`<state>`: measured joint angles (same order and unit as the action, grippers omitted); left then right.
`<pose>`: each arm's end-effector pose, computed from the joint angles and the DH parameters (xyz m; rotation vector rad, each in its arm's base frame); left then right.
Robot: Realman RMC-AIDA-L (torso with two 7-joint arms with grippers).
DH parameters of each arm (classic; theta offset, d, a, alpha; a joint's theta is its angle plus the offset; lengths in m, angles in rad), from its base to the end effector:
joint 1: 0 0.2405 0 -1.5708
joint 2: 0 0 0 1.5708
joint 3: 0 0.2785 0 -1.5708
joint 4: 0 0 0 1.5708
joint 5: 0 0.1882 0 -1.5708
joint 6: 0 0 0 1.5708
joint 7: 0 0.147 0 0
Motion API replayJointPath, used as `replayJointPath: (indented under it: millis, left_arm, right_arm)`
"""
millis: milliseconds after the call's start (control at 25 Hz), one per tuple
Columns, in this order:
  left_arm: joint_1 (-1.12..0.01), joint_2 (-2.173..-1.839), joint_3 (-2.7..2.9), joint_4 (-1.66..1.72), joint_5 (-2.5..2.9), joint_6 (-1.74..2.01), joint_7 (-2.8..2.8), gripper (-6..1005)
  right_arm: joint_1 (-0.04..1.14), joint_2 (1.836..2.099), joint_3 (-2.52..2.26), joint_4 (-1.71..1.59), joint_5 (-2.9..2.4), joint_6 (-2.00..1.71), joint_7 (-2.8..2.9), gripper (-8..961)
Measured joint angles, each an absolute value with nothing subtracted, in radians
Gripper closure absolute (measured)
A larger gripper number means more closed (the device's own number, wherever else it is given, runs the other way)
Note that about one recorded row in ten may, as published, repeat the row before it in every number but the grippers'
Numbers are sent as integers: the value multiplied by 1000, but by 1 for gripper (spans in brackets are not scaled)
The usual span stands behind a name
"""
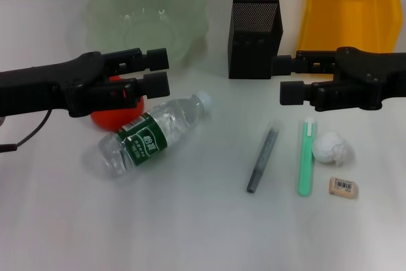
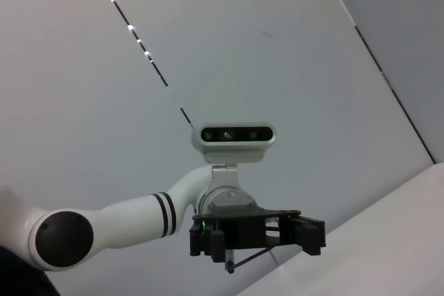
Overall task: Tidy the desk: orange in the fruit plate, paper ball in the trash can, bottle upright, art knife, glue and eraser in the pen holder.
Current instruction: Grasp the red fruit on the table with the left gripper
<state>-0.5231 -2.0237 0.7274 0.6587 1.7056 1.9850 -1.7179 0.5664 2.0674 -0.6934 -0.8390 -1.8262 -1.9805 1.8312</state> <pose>-0.2185 0.2906 0.0329 2.6406 0.7785 1.2145 0.1998 0.3018 0.0310 2.7273 -0.7590 -1.0292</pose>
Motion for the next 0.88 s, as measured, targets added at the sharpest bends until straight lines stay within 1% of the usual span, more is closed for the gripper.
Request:
replayJointPath:
  millis: [600,800,880]
  left_arm:
    - [-527,-2020,720,666,1714,1921,-1729,199]
    - [-522,-1996,721,682,1870,1707,-1751,200]
    - [-521,-1993,721,685,1916,1631,-1738,200]
  right_arm:
    - [566,2063,-693,-822,-1827,-1961,1831,115]
    - [560,2047,-685,-756,-1827,-1949,1802,115]
    - [558,2038,-681,-728,-1823,-1949,1789,115]
